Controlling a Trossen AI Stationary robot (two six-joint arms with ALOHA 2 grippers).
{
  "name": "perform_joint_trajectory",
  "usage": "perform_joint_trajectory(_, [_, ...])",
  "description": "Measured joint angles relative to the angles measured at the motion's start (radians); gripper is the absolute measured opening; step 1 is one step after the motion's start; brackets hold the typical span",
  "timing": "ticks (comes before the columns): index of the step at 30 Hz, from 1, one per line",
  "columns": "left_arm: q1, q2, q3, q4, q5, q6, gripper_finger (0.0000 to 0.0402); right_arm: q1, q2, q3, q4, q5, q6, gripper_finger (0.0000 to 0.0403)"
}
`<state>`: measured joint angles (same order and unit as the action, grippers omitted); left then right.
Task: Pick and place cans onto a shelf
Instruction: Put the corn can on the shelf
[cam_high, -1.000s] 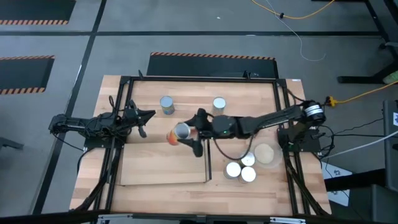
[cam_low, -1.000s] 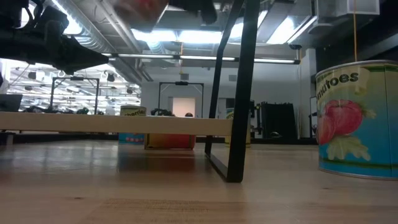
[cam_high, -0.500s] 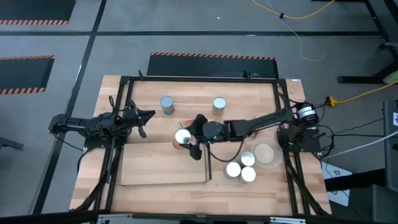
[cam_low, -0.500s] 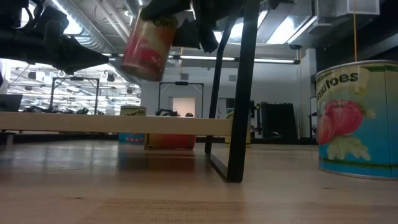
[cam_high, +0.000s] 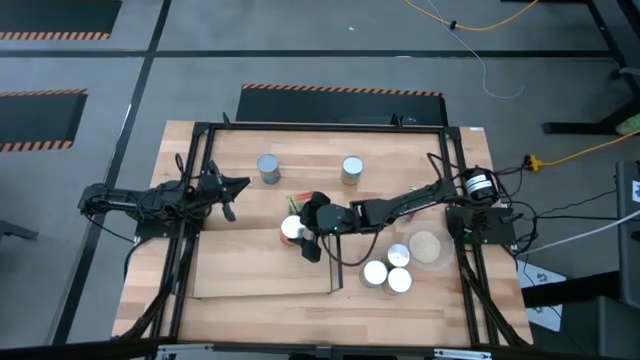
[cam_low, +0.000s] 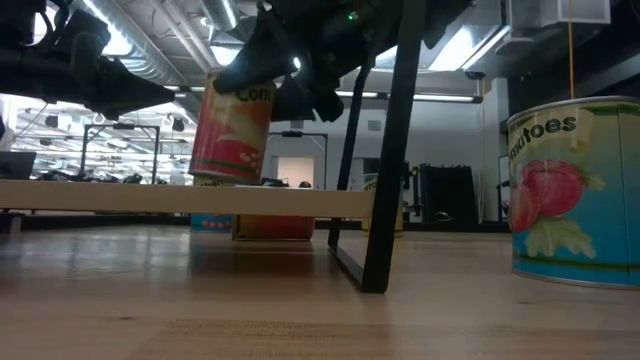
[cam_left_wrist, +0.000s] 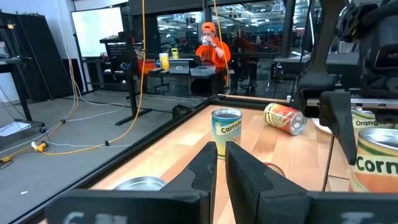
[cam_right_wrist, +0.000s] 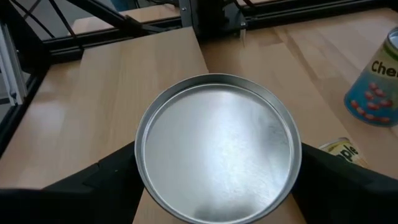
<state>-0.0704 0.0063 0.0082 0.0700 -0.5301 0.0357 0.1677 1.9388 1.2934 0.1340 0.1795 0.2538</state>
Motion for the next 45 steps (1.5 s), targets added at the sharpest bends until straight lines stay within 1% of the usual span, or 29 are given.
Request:
perform_joint_trajectory(20, [0.0, 0.0, 0.0, 0.0, 0.0, 0.0, 0.0027, 0.0, 0.0, 0.0, -0.001, 0.0, 0.003, 0.0341])
perform_joint_trajectory(33, [0.0, 0.0, 0.0, 0.0, 0.0, 0.0, 0.0027, 0.0, 0.0, 0.0, -0.002, -0.001, 0.0, 0.0357])
perform_joint_trajectory(40, [0.0, 0.0, 0.0, 0.0, -0.001, 0.0, 0.0027, 0.0, -0.001, 0.0, -0.002, 0.0, 0.0, 0.0377])
perform_joint_trajectory(45, [0.0, 0.0, 0.0, 0.0, -0.001, 0.0, 0.0027, 0.0, -0.001, 0.0, -0.002, 0.0, 0.0, 0.0379])
